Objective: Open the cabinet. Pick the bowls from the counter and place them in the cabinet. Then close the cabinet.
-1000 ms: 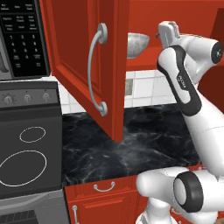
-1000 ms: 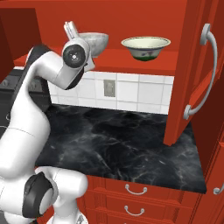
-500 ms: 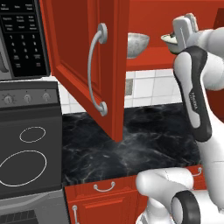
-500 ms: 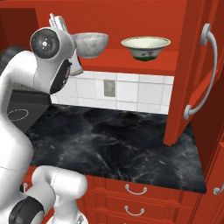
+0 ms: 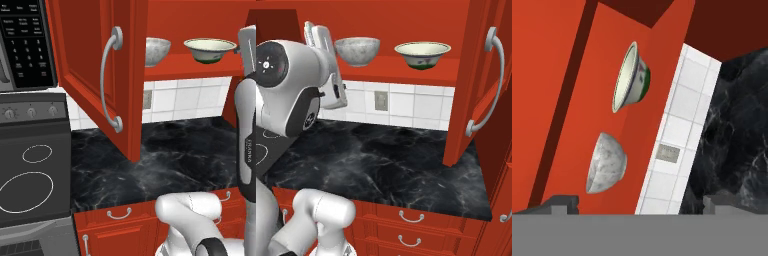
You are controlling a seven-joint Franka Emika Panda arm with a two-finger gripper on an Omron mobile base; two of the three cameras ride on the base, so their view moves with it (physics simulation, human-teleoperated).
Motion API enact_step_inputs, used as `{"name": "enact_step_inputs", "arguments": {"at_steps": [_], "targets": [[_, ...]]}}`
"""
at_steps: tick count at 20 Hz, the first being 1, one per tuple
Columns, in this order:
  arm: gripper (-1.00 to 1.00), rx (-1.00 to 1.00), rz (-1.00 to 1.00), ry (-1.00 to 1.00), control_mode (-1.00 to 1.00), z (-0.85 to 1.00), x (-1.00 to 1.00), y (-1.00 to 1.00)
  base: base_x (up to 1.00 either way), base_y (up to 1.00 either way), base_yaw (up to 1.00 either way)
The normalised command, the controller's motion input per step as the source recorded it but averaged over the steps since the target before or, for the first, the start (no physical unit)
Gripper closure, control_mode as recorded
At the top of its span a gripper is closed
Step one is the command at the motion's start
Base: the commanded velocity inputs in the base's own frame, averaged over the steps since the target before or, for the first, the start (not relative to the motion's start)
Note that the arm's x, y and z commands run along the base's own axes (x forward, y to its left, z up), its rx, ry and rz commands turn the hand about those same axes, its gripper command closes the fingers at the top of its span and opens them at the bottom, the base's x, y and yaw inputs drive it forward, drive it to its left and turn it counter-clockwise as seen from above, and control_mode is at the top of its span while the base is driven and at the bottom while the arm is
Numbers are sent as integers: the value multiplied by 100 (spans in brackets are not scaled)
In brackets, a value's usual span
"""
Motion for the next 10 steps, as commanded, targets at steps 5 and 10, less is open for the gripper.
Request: {"name": "enact_step_inputs", "arguments": {"at_steps": [5, 10], "targets": [[-100, 2, -4, -9, -100, -20, -77, -6, 0, 0, 0], [-100, 0, 0, -6, -100, -11, -55, 0, 0, 0, 0]]}}
